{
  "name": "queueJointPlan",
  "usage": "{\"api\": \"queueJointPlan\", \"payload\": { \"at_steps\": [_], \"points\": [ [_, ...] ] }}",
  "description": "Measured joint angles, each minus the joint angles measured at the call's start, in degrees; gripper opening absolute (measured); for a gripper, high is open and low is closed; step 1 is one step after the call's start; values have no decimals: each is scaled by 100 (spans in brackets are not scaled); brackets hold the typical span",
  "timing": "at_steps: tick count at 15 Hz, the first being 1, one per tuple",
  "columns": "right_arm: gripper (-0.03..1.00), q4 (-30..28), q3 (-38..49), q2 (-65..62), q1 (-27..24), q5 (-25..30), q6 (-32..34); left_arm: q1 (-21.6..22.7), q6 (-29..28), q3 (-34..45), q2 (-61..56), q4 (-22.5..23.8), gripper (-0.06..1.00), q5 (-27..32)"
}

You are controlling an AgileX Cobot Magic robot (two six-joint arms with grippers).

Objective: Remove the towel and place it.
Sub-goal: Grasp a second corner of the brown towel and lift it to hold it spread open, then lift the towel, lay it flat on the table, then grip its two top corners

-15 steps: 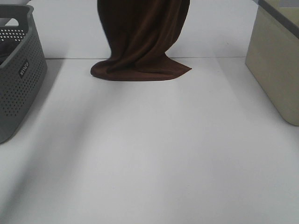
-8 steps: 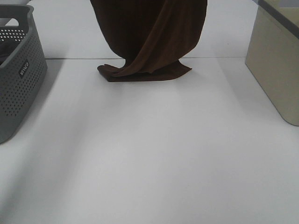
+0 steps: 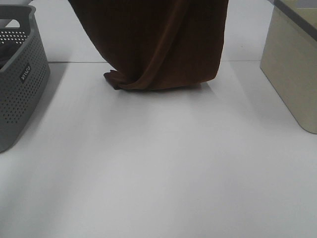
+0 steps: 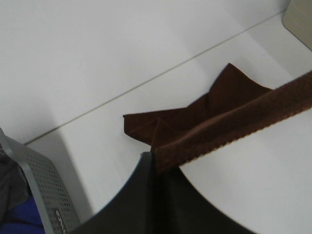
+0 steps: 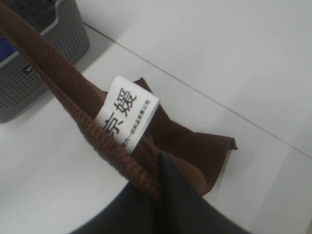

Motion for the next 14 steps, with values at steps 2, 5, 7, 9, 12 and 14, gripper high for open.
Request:
{"api": "queueJointPlan", "payload": {
  "at_steps": [2,5,7,9,12,14],
  "points": [
    [1,103,865,-596,0,11,80,-218,-97,859,-693,6,0,0],
    [1,493,2068,-1673,17,11,138,-647,-584,2372,-1874,344,0,-17],
    [1,607,2722,-2183,23,11,138,-670,-791,3140,-2349,327,0,-57],
    [1,676,3358,-2550,23,6,138,-699,-837,3684,-2607,189,0,-97],
    [1,682,4108,-3071,23,0,275,-699,-665,4251,-2905,-350,0,-138],
    [1,596,4521,-3375,23,-6,281,-699,-361,4561,-3054,-722,0,-132]
  ]
}}
